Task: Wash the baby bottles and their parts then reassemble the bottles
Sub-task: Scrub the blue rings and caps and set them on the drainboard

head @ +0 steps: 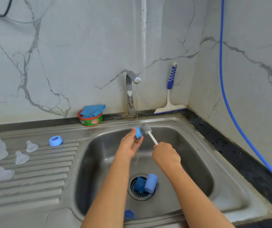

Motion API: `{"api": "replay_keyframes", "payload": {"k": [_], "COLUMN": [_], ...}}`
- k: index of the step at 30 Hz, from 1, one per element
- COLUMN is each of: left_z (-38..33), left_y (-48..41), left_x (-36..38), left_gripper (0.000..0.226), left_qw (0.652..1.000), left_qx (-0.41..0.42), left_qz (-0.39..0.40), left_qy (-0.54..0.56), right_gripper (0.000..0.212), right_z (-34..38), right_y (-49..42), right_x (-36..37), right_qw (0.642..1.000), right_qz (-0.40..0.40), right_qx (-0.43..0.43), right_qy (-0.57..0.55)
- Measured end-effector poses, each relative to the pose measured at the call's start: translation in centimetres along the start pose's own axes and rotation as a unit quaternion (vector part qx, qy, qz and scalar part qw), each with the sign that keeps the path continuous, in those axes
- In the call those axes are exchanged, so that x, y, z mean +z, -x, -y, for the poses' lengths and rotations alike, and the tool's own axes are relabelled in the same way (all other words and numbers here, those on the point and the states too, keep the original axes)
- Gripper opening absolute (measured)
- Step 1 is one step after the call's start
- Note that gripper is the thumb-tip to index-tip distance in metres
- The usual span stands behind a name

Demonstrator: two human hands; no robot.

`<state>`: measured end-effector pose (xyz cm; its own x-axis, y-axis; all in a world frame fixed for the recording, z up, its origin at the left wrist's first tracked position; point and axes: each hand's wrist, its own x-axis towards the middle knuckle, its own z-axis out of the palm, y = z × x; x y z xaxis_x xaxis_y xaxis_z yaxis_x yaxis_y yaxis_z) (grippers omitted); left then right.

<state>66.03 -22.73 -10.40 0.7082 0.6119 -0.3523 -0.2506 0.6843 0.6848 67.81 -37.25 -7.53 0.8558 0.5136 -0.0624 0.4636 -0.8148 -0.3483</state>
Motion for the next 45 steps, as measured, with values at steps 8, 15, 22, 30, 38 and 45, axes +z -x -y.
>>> {"api": "replay_keyframes", "payload": {"k": [8, 15, 22, 30, 38, 45], "left_z": [-0.1, -0.9, -1.0, -2.6, -3.5, -3.7], "left_y": [0.1, 0.0, 0.5, 1.4, 2.3, 2.6], "left_x": [1.2, 1.0, 0.5, -1.2, -1.9, -1.8], "left_gripper": [0.036, 0.035, 0.030, 0.021, 0.025, 0.022], "left_qw": [0.998, 0.999, 1.000, 0.999, 0.999, 0.999], "left_qx": [0.010, 0.042, 0.026, 0.011, -0.003, 0.029], "left_qz": [-0.007, -0.018, 0.006, -0.013, -0.008, -0.011], "left_qy": [0.057, 0.030, -0.014, -0.037, -0.053, 0.043], "right_gripper": [0.036, 0.036, 0.038, 0.031, 0.033, 0.037], "right_z": [0.1, 0.2, 0.1, 1.4, 1.9, 2.6], "right_y": [0.2, -0.7, -0.3, 0.1, 0.7, 1.1], "right_x": [0.1, 0.8, 0.5, 0.8, 0.3, 0.4], "right_qw": [1.000, 0.997, 0.997, 0.992, 0.996, 0.989], "right_qz": [-0.003, 0.018, 0.009, 0.007, -0.015, -0.017], "right_qx": [-0.006, -0.037, -0.082, -0.062, -0.090, -0.148], "right_qy": [-0.012, -0.060, -0.001, -0.105, -0.009, -0.008]}}
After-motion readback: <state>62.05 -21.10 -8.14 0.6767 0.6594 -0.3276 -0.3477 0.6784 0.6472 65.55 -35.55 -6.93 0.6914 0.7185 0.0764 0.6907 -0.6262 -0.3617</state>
